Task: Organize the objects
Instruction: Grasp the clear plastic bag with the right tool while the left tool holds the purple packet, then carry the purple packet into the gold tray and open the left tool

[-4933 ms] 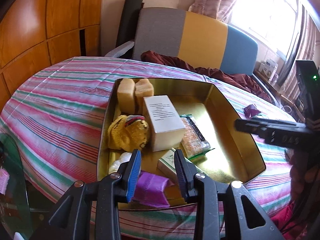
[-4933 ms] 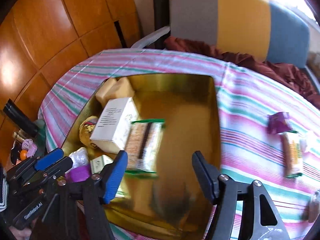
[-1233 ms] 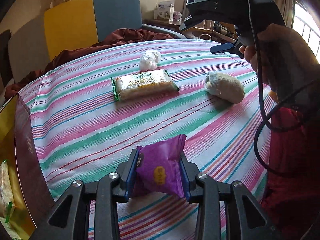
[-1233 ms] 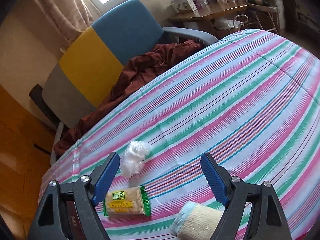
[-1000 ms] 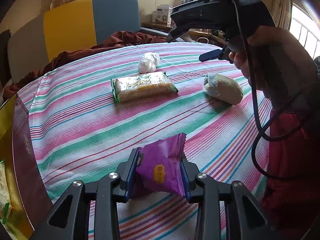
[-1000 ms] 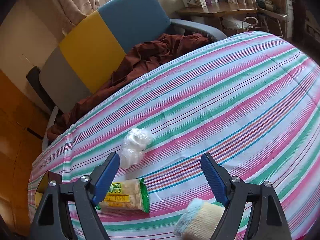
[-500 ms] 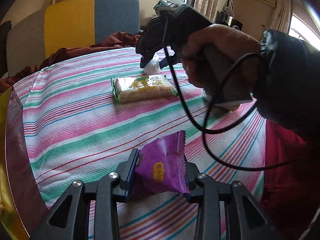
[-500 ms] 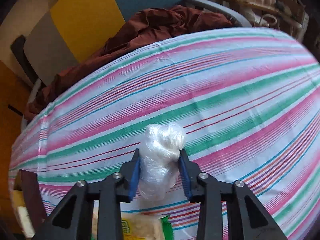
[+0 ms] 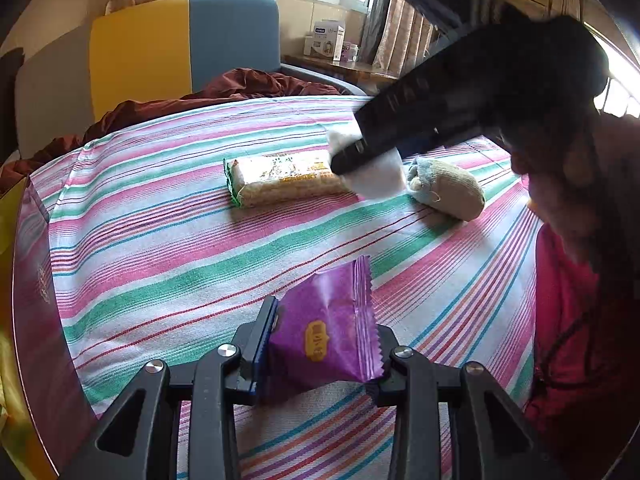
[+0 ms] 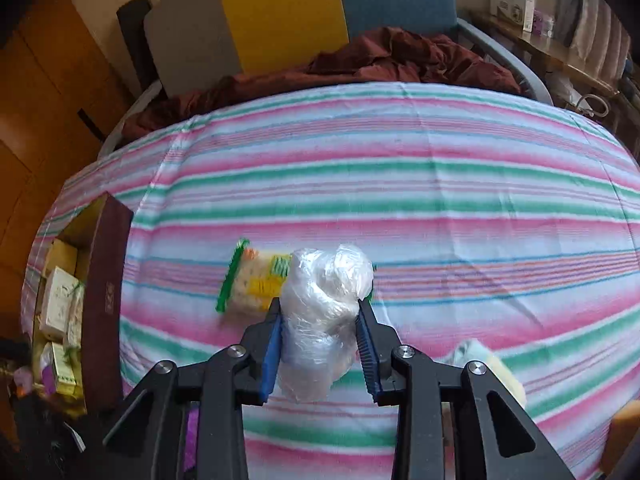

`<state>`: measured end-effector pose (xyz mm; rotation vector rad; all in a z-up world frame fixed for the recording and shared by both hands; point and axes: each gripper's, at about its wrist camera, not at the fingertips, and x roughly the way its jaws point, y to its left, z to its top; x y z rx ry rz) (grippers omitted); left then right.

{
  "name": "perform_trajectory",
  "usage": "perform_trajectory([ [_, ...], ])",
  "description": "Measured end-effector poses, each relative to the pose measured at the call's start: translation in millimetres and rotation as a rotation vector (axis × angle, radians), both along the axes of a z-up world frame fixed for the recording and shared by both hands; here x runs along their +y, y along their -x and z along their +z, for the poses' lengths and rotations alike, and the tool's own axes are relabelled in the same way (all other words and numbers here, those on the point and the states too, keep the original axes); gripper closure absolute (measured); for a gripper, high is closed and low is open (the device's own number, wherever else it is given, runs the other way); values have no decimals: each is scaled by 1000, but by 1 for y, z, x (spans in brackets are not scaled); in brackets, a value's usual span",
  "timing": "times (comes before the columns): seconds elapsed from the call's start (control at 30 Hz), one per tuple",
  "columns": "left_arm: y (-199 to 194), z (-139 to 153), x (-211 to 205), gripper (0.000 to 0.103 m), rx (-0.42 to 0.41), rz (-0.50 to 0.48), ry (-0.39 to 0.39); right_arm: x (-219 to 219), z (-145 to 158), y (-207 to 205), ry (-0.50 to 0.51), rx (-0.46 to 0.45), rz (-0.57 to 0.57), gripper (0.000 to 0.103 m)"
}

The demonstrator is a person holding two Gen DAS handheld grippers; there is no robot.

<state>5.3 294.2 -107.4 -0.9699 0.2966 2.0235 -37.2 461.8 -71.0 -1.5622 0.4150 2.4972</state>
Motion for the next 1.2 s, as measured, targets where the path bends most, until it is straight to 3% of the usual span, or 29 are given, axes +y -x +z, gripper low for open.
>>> perform_trajectory([
  [0.2,3,0,-3,67,-2,7,-7,-1,-29,2,-16,-97,5,70],
  [0.47,11,0,-6,67,-56,32,-29,-7,-33,7,-85,-93,37,72],
  [0.7,2,6,-5,67,-44,37,20,-20,-29,9,-106,-69,107,72],
  [0.83,-3,18,-12,68,-53,45,11,-42,-23,9,-83,-21,224,72],
  [0.93,-9,36,-17,68,-32,42,-11,-53,-33,11,-109,-61,279,72],
  [1.2,-18,77,-37,68,45,87,-54,-48,-30,6,-113,-55,264,72],
])
